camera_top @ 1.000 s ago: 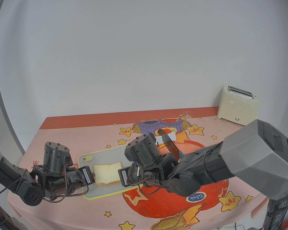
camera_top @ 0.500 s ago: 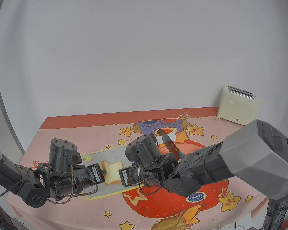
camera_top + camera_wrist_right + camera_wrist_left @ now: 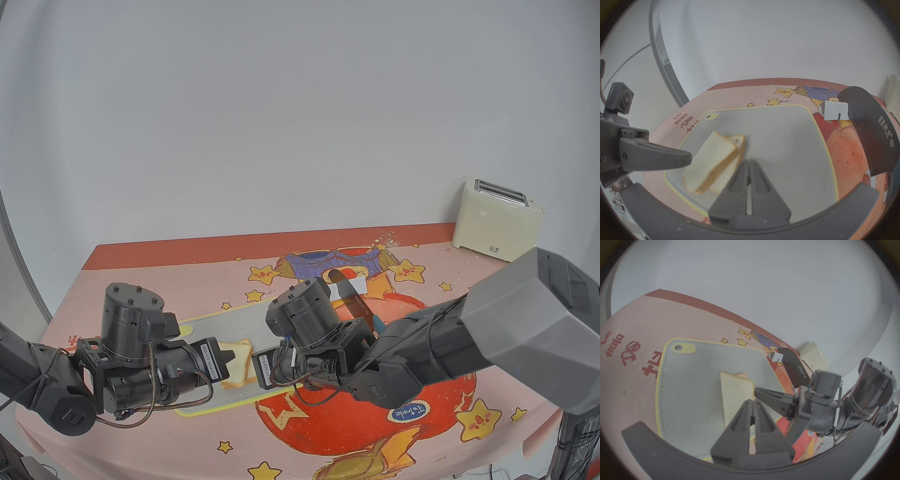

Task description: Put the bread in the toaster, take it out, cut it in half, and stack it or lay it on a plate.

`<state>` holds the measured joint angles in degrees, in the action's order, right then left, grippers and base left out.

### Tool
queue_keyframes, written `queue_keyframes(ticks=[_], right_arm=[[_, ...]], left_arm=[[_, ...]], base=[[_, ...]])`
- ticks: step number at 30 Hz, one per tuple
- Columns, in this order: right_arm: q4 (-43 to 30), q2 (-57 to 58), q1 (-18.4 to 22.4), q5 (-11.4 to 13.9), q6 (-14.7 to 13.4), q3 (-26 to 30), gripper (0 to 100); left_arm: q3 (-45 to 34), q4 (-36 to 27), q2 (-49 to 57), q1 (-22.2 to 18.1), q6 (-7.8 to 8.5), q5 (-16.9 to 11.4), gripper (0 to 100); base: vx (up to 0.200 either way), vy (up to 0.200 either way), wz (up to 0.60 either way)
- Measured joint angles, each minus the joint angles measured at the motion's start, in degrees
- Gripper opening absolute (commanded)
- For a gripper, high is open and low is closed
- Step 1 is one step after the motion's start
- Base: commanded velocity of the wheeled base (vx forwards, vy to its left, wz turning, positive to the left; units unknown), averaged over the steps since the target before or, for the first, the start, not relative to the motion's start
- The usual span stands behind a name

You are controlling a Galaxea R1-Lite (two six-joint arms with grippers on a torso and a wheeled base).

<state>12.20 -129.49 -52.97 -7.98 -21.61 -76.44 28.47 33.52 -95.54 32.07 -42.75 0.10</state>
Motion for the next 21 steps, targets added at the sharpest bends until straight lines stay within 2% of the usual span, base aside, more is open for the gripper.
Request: queue_keyframes(ticks=[8,11,12,14,15,17,21], right_arm=[[0.35,0.63,0.38,-0.02,-0.59,1.18,0],[0.35,0.74,0.2,-0.02,-0.66,1.27,0],[0.33,0.74,0.16,-0.02,-0.69,1.28,0],[0.35,0.74,0.05,-0.02,-0.72,1.28,0],[0.35,0.72,-0.01,-0.02,-0.72,1.24,0],[0.35,0.66,-0.06,0.0,-0.74,1.11,0],[0.44,0.18,-0.22,0.02,-0.79,0.59,0]], left_arm=[[-2.28,-0.52,5.07,-6.67,0.06,-0.1,0],[-5.29,-0.57,6.7,-8.92,0.13,-1.6,0],[-6.36,-0.57,7.53,-9.75,0.13,-2.99,100],[-8.22,-0.68,9.35,-11.39,0.11,-6.66,100],[-9.29,-1.04,10.7,-12.65,0.11,-9.4,100],[-10.22,-1.89,12.15,-14.35,0.09,-12.02,100],[-11.26,-5.52,15.27,-20.86,0.17,-19.61,100]], base=[[0.0,0.0,0.0],[0.0,0.0,0.0],[0.0,0.0,0.0],[0.0,0.0,0.0],[0.0,0.0,0.0],[0.0,0.0,0.0],[0.0,0.0,0.0]])
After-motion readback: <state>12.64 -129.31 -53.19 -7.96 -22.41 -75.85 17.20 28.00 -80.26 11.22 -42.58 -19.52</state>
